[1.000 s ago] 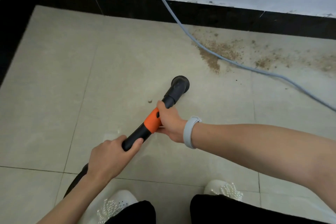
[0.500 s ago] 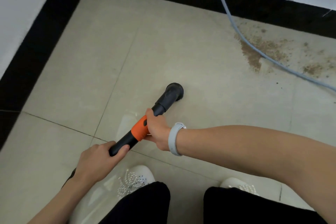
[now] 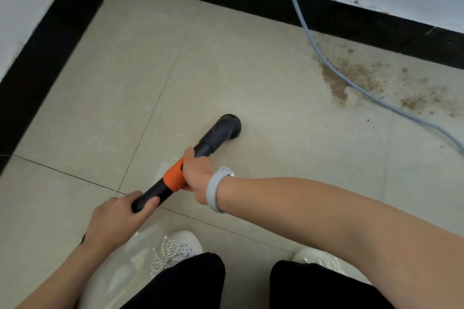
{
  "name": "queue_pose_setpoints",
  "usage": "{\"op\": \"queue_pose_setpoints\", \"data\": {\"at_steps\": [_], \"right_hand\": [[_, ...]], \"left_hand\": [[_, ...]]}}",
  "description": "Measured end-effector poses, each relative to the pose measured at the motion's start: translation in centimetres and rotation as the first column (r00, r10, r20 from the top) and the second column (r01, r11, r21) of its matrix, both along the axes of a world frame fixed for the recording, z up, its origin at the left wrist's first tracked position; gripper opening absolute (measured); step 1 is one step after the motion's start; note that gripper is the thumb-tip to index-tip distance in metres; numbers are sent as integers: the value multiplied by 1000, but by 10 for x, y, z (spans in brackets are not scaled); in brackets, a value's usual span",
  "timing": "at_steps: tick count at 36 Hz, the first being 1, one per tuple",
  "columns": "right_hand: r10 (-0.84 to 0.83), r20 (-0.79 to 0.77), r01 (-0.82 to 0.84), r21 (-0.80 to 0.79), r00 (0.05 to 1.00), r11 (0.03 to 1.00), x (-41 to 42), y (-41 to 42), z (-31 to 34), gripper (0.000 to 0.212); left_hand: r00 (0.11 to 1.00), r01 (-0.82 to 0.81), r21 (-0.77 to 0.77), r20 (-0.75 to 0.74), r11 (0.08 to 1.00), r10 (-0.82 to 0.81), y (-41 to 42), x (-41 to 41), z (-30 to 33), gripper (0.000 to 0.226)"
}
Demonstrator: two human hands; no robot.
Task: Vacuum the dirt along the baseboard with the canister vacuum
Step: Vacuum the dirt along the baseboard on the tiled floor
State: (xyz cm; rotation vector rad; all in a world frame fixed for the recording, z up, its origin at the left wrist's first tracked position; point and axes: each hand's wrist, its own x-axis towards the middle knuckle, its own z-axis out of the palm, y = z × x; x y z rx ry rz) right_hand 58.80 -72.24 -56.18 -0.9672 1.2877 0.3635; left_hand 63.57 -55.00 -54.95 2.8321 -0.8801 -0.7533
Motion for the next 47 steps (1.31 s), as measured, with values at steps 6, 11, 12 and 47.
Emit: {"op": "queue_pose_setpoints", "data": {"at_steps": [6, 11, 12, 47], "right_hand": [[-107, 2, 107, 56, 994, 993, 7, 8, 28, 50], [-87, -24, 88, 79, 996, 993, 5, 13, 28, 53], [-84, -29, 86, 93, 996, 992, 1, 10, 29, 51], [23, -51, -21, 38, 998, 999, -30, -12, 6, 43]], "left_hand": [[1000, -17, -1, 20, 1000, 17, 14, 6, 9, 69], [995, -27, 17, -100, 999, 28, 15, 6, 18, 70], [991, -21, 25, -135, 999, 24, 13, 6, 20, 70], [913, 7, 124, -407, 992, 44, -25, -9, 32, 47]]}}
